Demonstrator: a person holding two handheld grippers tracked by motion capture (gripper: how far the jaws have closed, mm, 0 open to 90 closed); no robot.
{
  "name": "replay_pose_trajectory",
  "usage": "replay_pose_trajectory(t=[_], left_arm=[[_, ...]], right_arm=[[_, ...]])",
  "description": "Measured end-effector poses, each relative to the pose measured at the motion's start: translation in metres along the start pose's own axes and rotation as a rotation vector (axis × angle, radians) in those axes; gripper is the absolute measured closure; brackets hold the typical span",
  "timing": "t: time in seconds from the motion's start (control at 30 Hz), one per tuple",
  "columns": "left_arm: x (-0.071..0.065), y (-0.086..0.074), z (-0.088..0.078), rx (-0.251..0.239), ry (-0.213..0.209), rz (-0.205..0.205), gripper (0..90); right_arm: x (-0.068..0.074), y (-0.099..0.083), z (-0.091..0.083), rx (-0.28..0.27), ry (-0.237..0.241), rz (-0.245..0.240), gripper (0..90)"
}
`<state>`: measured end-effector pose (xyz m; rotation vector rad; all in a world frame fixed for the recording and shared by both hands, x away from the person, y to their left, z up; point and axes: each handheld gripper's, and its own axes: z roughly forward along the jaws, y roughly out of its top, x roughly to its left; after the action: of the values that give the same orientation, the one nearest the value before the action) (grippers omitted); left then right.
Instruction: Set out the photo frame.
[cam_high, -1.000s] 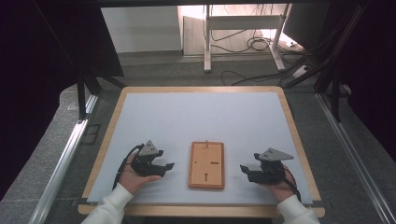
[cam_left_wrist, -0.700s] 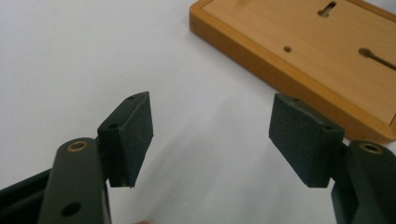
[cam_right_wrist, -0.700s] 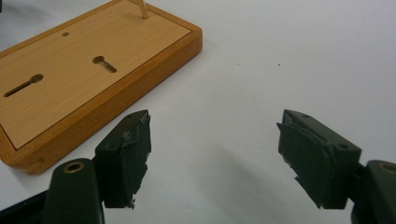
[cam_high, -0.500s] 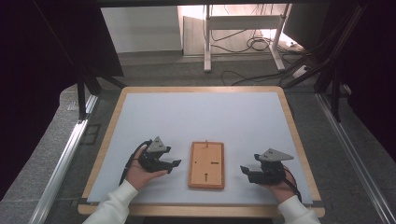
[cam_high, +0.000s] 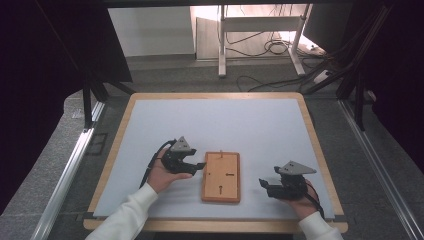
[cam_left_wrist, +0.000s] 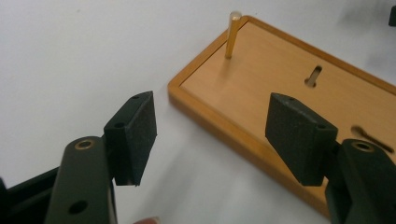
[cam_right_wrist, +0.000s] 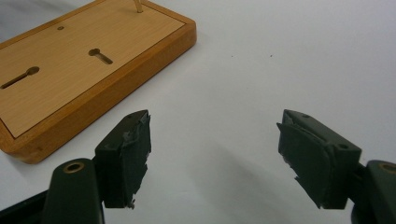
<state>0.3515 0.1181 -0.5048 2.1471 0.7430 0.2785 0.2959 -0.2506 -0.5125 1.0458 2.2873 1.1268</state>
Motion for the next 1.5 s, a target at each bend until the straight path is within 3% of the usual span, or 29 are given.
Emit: replay_pose_trajectory(t=[0.17, 0.47, 0.83, 1.1, 1.33, 1.5], left_arm=[[-0.005, 0.014, 0.019, 0.019, -0.016, 0.040, 34.1], [-0.004, 0.028, 0.039, 0.032, -0.029, 0.049, 38.8], [0.003, 0.039, 0.063, 0.029, -0.105, 0.074, 52.4], [0.003, 0.038, 0.069, 0.033, -0.132, 0.083, 69.6], [0.005, 0.038, 0.069, 0.026, -0.137, 0.059, 83.2], [0.007, 0.037, 0.070, 0.022, -0.154, 0.052, 83.9]], right_arm=[[-0.001, 0.000, 0.000, -0.001, -0.003, -0.001, 26.0], [0.000, -0.001, -0.001, 0.000, -0.004, -0.006, 26.0], [0.000, -0.001, -0.001, -0.005, -0.013, -0.008, 25.9], [0.000, -0.001, -0.001, -0.005, -0.014, -0.011, 26.0], [0.001, -0.001, 0.000, -0.004, -0.012, -0.015, 26.0], [0.004, 0.001, -0.002, -0.027, 0.031, -0.041, 25.2]])
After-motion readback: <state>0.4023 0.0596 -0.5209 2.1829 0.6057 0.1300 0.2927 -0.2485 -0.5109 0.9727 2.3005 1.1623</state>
